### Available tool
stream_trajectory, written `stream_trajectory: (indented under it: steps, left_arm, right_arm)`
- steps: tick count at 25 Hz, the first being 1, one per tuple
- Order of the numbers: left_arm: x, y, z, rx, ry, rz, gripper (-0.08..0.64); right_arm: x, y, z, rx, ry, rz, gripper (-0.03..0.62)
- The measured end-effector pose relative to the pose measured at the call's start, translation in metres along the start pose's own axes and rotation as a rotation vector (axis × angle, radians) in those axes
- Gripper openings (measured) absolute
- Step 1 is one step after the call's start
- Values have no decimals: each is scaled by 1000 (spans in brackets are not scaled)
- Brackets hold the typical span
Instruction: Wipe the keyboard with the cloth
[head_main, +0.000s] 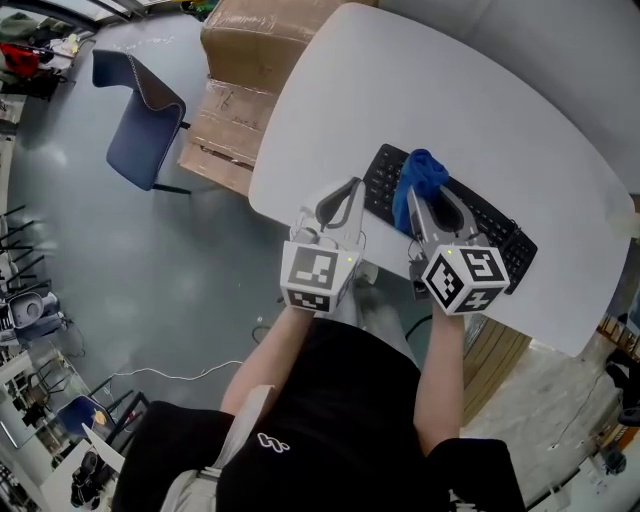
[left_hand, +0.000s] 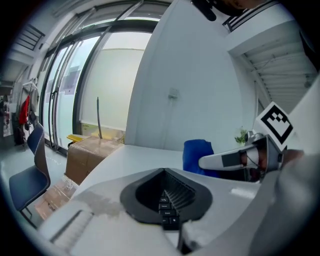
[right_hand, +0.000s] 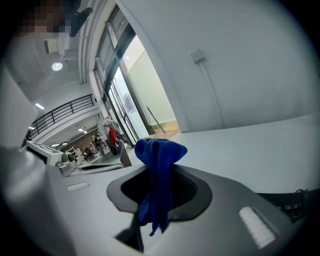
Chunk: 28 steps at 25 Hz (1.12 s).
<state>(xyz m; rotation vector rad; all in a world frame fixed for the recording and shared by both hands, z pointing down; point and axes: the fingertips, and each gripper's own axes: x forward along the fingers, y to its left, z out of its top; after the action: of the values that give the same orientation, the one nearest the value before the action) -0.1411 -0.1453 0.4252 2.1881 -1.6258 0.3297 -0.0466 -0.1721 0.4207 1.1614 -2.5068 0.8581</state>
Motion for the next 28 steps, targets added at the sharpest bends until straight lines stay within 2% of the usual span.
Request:
stream_trajectory:
  steps: [8, 18, 28]
  left_arm:
    - [19, 12, -18, -13, 49, -20, -2]
    - [37, 28, -38, -12, 104, -37, -2]
    - [46, 27, -44, 5, 141, -58, -2]
  right_arm:
    - [54, -2, -24, 29, 113, 9, 98]
    - [100, -14, -51, 47, 238, -40, 98]
    - [106, -31, -64, -38, 332, -149, 98]
